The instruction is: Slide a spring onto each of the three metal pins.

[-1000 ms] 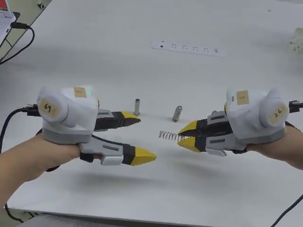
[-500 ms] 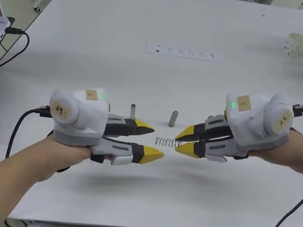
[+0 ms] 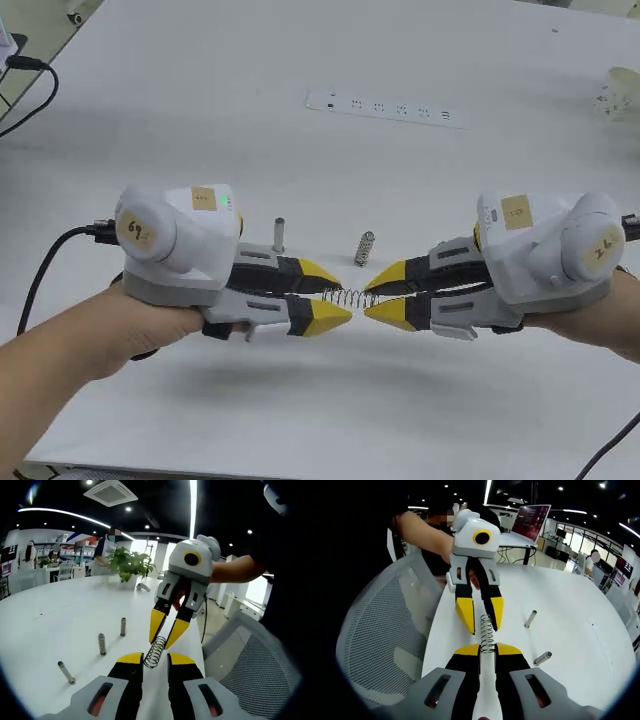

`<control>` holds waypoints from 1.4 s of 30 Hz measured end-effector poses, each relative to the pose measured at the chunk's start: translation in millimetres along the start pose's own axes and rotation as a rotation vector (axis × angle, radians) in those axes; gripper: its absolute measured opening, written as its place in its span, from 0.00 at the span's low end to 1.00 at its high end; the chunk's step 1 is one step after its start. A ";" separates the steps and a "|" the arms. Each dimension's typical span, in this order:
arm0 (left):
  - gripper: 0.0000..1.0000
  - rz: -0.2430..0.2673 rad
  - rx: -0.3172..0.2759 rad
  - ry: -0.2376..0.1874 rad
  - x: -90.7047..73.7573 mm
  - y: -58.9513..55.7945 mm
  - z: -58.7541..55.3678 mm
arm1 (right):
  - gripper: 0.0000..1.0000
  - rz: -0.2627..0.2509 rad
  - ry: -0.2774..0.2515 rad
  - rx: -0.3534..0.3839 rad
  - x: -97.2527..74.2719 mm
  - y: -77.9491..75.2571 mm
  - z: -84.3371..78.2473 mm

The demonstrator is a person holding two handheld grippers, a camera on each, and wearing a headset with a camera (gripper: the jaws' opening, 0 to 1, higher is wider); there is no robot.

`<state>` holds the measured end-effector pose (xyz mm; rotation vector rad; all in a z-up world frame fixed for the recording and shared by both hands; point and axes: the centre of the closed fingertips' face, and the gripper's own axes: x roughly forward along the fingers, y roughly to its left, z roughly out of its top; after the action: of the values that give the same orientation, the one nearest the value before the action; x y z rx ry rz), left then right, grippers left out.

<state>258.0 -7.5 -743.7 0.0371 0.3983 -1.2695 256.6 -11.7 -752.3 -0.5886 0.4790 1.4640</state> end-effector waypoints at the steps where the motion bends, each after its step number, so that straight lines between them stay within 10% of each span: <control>1: 0.11 0.000 0.000 -0.002 0.3 -0.1 0.5 | 0.08 0.002 0.000 0.001 0.0 0.5 -0.1; 42: 0.02 -0.033 0.026 -0.018 -2.9 -10.8 4.0 | 0.09 0.000 -0.043 0.117 -1.8 5.3 0.6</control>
<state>248.3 -9.1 -737.1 0.0418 0.3684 -1.3071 251.1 -12.6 -751.1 -0.4637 0.5268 1.4353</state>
